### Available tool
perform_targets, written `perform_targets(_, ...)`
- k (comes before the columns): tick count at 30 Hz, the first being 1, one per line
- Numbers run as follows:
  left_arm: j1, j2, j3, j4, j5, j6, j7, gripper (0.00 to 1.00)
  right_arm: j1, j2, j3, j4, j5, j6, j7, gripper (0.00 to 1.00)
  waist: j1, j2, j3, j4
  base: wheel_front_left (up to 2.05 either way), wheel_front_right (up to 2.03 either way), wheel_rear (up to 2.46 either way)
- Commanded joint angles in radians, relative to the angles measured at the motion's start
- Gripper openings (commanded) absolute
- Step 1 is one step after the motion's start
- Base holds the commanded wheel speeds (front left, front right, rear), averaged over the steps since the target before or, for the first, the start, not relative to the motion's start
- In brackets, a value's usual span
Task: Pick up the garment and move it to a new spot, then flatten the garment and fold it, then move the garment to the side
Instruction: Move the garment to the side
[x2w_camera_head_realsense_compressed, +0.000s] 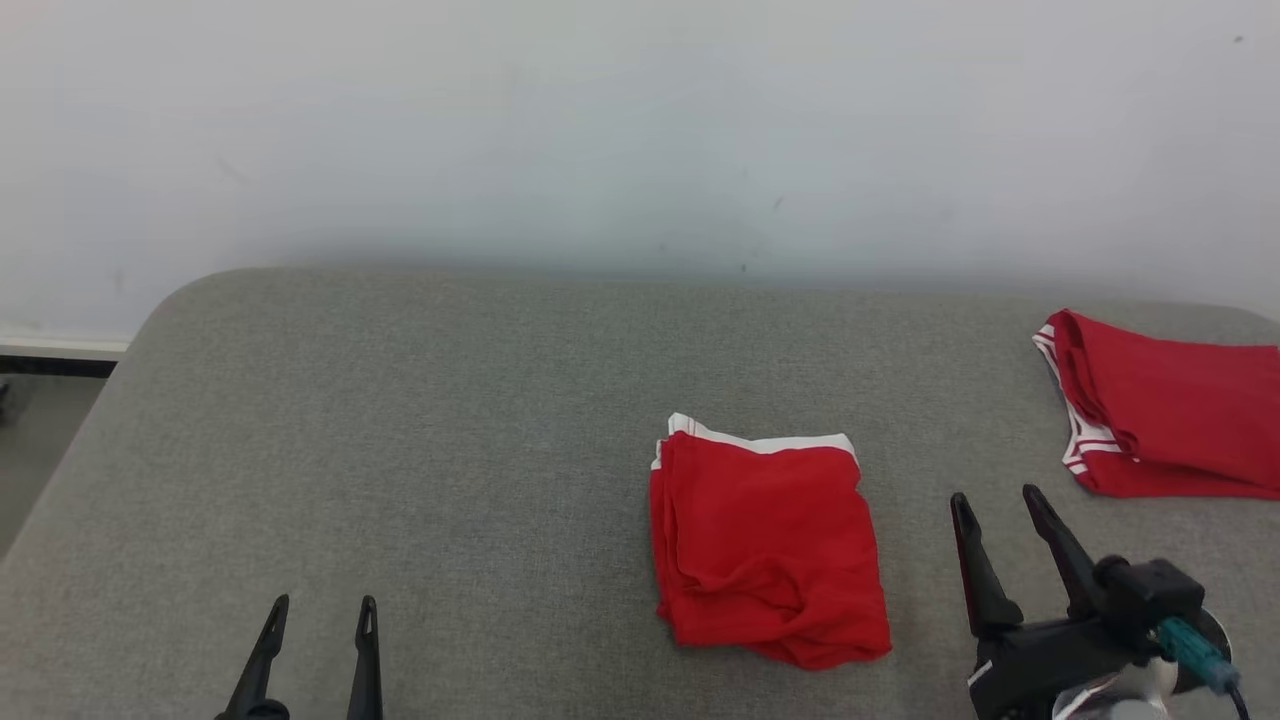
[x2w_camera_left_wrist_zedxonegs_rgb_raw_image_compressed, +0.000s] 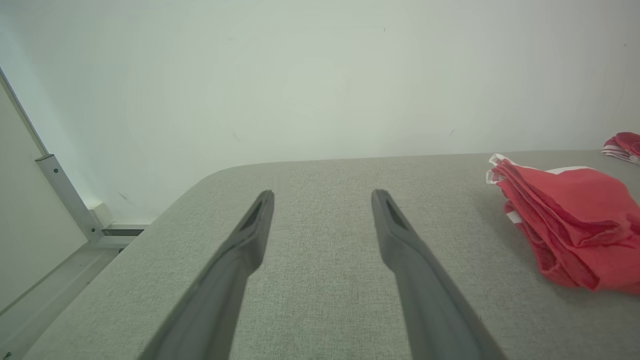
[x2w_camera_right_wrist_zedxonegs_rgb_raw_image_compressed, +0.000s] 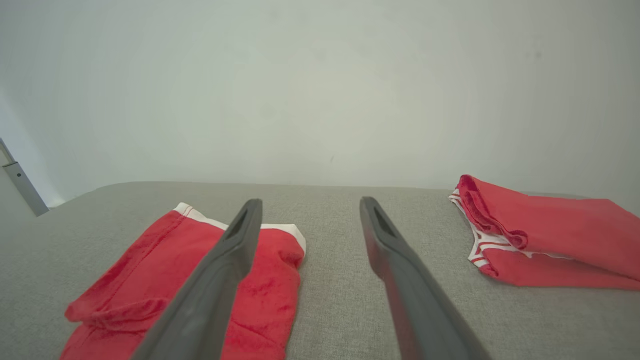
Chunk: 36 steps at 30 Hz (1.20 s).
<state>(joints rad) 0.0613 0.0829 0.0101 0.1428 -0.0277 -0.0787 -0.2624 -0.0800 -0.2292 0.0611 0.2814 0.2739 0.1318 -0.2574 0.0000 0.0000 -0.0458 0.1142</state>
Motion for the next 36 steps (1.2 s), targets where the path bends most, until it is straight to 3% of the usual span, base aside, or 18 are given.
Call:
perform_targets(1, -0.01, 0.002, -0.002, 0.002, 0.002, 0.002, -0.003, 1.0, -0.041, -0.008, 0.009, 0.034, 0.009, -0.003, 0.013, 1.0, 0.0, 0.0, 0.004, 0.025, 0.0, 0.0, 0.0)
perform_targets(16, -0.052, -0.006, -0.03, 0.015, -0.006, -0.001, -0.003, 1.0, -0.323, -0.028, 0.097, 0.454, 0.068, -0.003, 0.118, 1.0, 0.0, 0.0, 0.079, 0.131, 0.0, 0.0, 0.0)
perform_targets(31, -0.101, -0.016, -0.04, 0.028, -0.015, 0.006, -0.003, 1.0, -0.405, 0.014, 0.181, 0.758, 0.129, -0.003, 0.194, 1.0, 0.0, 0.0, 0.128, 0.142, 0.0, 0.0, 0.0)
perform_targets(32, -0.105, -0.017, -0.04, 0.03, -0.017, 0.005, -0.003, 1.0, -0.414, 0.027, 0.191, 0.776, 0.15, -0.003, 0.202, 0.3, 0.0, 0.0, 0.129, 0.14, 0.0, 0.0, 0.0)
perform_targets(33, -0.107, -0.017, -0.039, 0.03, -0.018, 0.005, -0.003, 1.0, -0.419, 0.031, 0.197, 0.777, 0.161, -0.003, 0.201, 0.0, 0.0, 0.0, 0.13, 0.139, 0.0, 0.0, 0.0)
perform_targets(36, -0.106, -0.019, -0.033, 0.028, -0.021, 0.007, -0.003, 1.0, -0.441, 0.028, 0.222, 0.779, 0.191, -0.003, 0.206, 0.0, 0.0, 0.0, 0.133, 0.13, 0.0, 0.0, 0.0)
